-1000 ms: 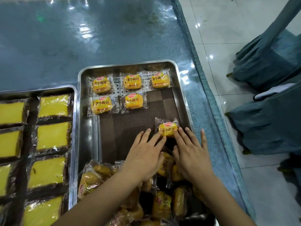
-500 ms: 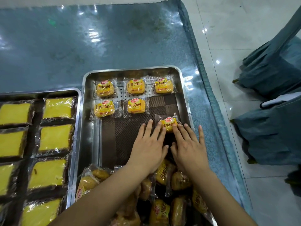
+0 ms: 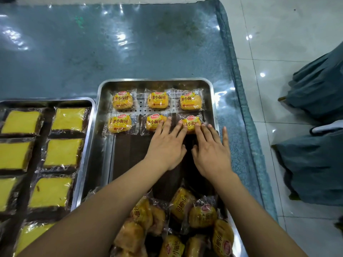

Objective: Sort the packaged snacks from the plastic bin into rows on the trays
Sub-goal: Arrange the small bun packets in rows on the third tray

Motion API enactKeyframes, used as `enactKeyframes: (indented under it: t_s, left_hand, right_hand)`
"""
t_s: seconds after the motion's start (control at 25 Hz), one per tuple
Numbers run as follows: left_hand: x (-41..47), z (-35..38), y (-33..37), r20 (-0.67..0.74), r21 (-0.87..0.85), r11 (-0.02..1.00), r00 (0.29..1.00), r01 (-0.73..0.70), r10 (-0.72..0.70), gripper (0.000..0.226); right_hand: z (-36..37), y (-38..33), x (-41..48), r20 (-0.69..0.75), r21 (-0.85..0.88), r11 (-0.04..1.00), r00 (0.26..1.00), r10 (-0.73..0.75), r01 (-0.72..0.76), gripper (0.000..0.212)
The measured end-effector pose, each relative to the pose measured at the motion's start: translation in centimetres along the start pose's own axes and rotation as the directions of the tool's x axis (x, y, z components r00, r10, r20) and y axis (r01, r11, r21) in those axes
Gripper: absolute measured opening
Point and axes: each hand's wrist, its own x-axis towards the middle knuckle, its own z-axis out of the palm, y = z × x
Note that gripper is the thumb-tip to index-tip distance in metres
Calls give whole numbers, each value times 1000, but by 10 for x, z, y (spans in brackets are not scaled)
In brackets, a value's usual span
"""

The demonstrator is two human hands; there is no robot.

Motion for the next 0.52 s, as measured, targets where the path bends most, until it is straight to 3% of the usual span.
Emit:
enactKeyframes:
  t_s: [0.24, 0.52]
  left_hand:
    - [3, -5, 3, 40, 5, 1000, 999, 29, -30, 71]
    - [-19, -16, -10, 32, -136, 990, 999, 39, -35, 69]
  right_hand:
    - [-6, 0, 9, 36, -21, 1000, 999, -9, 10, 69]
    - [-18, -13, 3, 28, 17, 1000, 1000, 1, -2, 66]
